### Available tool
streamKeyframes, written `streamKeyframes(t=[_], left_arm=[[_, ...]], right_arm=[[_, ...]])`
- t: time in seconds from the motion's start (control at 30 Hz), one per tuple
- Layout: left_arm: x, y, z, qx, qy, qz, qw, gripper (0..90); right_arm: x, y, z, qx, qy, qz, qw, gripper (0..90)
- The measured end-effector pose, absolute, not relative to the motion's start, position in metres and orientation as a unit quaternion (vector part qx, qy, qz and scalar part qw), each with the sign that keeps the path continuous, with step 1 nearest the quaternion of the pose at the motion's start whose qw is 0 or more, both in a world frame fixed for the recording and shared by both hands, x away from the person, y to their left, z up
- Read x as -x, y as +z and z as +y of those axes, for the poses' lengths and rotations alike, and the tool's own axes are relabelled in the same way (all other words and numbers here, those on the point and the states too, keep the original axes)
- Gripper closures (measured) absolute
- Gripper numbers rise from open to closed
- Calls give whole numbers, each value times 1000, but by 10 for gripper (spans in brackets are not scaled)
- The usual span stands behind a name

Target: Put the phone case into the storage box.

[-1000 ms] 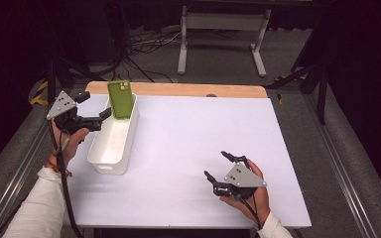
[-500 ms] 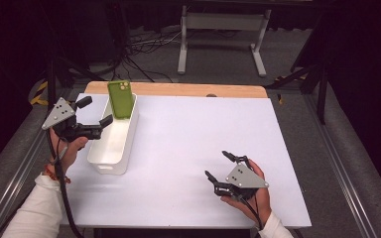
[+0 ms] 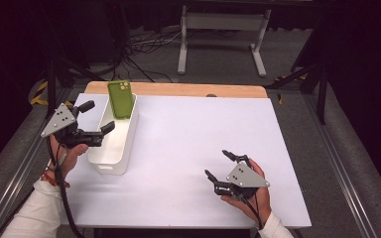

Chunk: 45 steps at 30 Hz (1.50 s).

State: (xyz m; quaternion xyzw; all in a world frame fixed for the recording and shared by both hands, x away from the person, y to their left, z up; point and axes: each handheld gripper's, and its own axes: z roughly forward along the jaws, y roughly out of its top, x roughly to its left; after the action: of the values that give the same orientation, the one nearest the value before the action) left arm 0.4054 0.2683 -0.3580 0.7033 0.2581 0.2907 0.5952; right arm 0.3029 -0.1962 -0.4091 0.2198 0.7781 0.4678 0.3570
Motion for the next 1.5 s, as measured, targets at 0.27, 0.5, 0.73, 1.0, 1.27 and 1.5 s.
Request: streamKeyframes(t=[0.27, 0.5, 0.73, 1.0, 1.27, 1.5], left_arm=[[-400, -358, 271, -703, 291, 254, 597, 47], [-394, -361, 269, -703, 297, 252, 595, 53], [-388, -362, 269, -695, 300, 253, 603, 62], [-381, -364, 264, -700, 298, 246, 601, 59], [-369, -364, 256, -708, 289, 228, 603, 51], [-362, -366, 250, -715, 284, 216, 602, 43]], right_arm=[[-306, -409, -195, -223, 469, 777, 354, 233], [-308, -409, -195, -226, 473, 776, 352, 234], [-309, -408, -196, -226, 482, 775, 339, 226], [-310, -407, -198, -231, 486, 770, 342, 209], [-310, -403, -197, -233, 490, 765, 347, 195], [-309, -403, -197, -235, 489, 763, 352, 193]])
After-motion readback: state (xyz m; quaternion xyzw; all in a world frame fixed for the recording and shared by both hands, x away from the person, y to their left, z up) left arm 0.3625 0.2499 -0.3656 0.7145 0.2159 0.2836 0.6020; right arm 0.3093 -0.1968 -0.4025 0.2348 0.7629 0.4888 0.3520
